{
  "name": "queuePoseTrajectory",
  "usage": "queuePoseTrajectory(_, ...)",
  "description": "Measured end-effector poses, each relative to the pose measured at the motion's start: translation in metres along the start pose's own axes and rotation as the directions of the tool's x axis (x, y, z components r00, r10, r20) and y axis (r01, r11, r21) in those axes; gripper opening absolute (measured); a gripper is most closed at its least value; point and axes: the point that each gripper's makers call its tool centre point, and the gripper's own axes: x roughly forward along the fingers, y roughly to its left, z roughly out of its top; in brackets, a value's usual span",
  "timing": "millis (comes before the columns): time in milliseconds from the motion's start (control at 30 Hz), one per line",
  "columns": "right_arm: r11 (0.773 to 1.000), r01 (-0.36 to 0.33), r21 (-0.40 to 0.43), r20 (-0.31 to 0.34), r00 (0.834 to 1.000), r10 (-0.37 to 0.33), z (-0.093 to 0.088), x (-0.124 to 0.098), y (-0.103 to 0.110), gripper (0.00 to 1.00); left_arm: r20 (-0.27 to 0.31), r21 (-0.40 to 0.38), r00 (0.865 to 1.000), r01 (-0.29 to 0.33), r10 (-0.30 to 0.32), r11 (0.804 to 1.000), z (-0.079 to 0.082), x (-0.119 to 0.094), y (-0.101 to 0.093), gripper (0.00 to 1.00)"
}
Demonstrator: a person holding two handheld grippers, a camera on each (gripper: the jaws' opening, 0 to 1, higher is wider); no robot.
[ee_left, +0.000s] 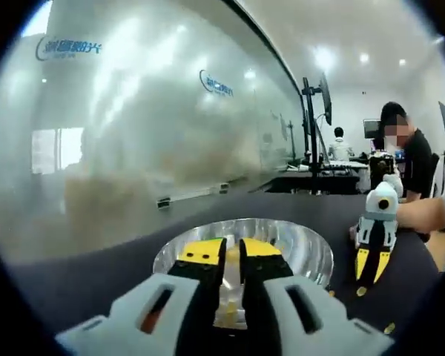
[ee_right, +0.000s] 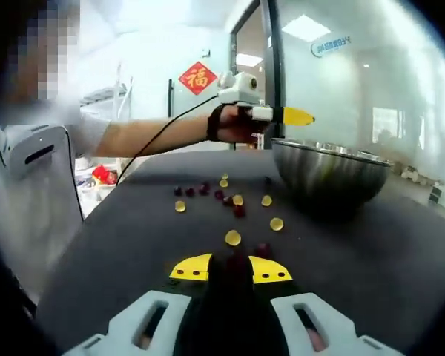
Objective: Pick candy and put bowl
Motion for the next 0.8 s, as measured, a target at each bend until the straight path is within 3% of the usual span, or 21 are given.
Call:
queuePoseTrajectory(167, 1.000, -0.004, -0.002, 0.000, 1.000, 0.004, 0.000, 0.001, 0.000, 0.13, -0.025, -0.003, 0.999, 0.047, -0.047, 0.999, -0.007, 0.016, -0.012, 0.17)
queuePoseTrajectory(433, 1.000, -0.007, -0.004, 0.000, 1.000, 0.007, 0.000, 0.001, 0.000, 0.12, -0.016, -0.022, 0.999, 0.048, -0.048, 0.999, -0.009, 0.015, -0.010, 0.17)
queuePoseTrajectory(600, 1.000, -0.007, -0.007, 0.000, 1.000, 0.007, 0.001, 0.003, 0.000, 0.12, 0.025, -0.042, 0.998, 0.066, -0.065, 0.997, 0.007, -0.010, -0.011, 0.17)
queuePoseTrajectory(800, 1.000, -0.002, -0.023, 0.002, 1.000, 0.002, 0.002, 0.006, -0.002, 0.09, 0.100, -0.048, 0.992, 0.076, -0.071, 0.996, 0.020, -0.069, -0.017, 0.17)
